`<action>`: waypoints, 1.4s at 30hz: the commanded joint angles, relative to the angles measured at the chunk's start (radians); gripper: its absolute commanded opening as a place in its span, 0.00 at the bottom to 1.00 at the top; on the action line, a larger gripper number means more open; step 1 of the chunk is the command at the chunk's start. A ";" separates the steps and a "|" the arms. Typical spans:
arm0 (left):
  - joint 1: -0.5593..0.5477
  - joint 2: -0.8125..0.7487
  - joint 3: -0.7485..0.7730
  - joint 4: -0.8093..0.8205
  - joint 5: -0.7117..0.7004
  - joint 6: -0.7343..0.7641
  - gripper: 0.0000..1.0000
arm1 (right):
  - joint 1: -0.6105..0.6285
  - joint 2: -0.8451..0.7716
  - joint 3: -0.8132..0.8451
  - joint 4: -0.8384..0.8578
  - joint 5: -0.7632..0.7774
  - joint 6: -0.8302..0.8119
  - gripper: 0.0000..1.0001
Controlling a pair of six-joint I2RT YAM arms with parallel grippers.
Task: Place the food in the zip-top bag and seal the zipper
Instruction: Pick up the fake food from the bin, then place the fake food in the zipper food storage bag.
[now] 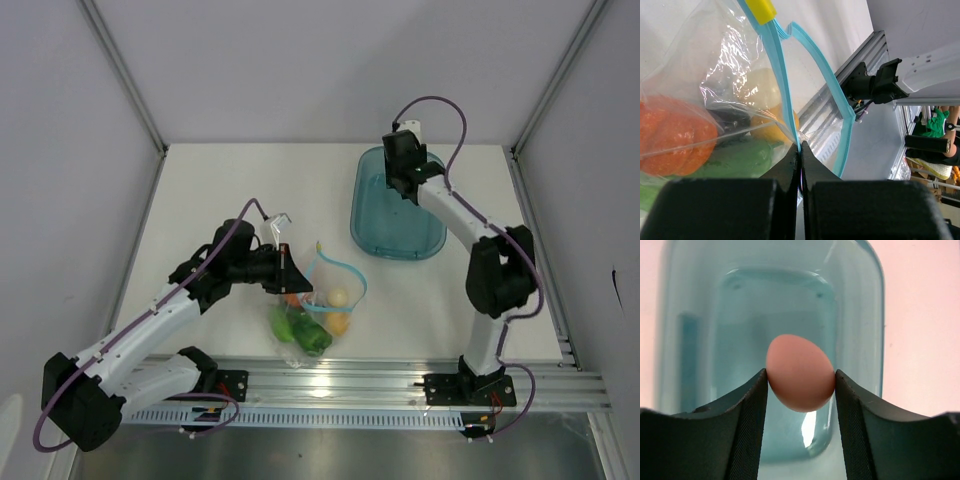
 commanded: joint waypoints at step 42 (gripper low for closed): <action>0.006 -0.149 0.053 -0.133 -0.086 -0.050 0.01 | 0.343 -0.545 -0.371 -0.176 -0.879 0.163 0.99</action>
